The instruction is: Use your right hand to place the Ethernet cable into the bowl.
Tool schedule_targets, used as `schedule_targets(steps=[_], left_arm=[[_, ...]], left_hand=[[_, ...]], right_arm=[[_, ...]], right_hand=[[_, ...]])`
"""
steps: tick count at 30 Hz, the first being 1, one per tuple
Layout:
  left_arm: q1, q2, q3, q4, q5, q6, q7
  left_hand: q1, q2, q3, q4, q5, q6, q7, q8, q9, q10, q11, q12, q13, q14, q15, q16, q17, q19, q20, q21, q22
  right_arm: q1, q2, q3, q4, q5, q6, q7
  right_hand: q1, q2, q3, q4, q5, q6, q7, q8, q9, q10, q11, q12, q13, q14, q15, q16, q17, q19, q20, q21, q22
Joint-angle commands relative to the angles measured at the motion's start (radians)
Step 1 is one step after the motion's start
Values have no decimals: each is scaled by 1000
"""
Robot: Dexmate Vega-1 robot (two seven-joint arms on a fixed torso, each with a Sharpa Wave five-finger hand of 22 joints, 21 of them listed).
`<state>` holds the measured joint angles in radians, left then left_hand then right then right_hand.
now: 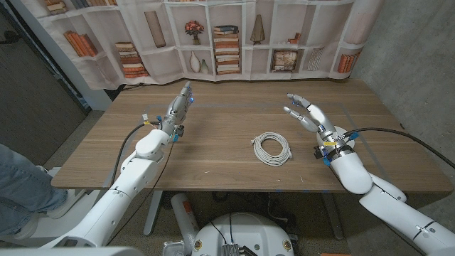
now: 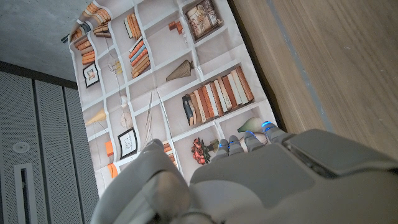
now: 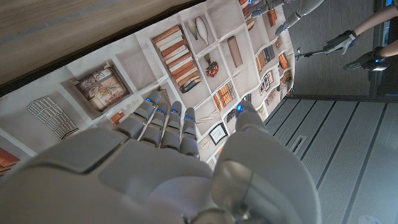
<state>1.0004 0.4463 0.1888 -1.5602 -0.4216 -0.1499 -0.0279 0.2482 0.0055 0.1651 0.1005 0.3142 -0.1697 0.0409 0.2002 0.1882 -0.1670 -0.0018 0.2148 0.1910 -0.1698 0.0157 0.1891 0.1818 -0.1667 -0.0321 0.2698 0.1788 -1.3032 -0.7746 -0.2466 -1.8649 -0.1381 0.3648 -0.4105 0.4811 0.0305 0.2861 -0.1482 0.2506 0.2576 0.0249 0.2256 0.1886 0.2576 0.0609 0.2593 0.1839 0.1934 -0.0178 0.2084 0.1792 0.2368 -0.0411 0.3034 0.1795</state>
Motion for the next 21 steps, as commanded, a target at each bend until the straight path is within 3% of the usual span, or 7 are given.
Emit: schedule_targets(steps=[1,21], left_arm=[[8,6,1,-13,3,0,7],[-6,4,15,-7,8,-1,8]], left_hand=[[10,3,-3,-5,-1,-42,-6,5,2,-67,1,1,0,-156,-3,3,2,-266,-21,-4,6],[13,5,-7,-7,-4,-39,-6,5,2,-65,-3,0,0,-154,-4,3,2,-264,-20,-10,6]], right_arm=[[-8,-14,-6,-20,-76,-41,-36],[-9,-51,-16,-62,-142,-112,-40]], right_hand=[[17,3,6,-6,-7,11,4,2,3,11,-2,3,3,17,0,7,4,12,-29,-4,1],[37,-1,11,-12,-14,20,4,0,3,28,-2,5,4,28,-3,4,5,22,-22,-9,1]])
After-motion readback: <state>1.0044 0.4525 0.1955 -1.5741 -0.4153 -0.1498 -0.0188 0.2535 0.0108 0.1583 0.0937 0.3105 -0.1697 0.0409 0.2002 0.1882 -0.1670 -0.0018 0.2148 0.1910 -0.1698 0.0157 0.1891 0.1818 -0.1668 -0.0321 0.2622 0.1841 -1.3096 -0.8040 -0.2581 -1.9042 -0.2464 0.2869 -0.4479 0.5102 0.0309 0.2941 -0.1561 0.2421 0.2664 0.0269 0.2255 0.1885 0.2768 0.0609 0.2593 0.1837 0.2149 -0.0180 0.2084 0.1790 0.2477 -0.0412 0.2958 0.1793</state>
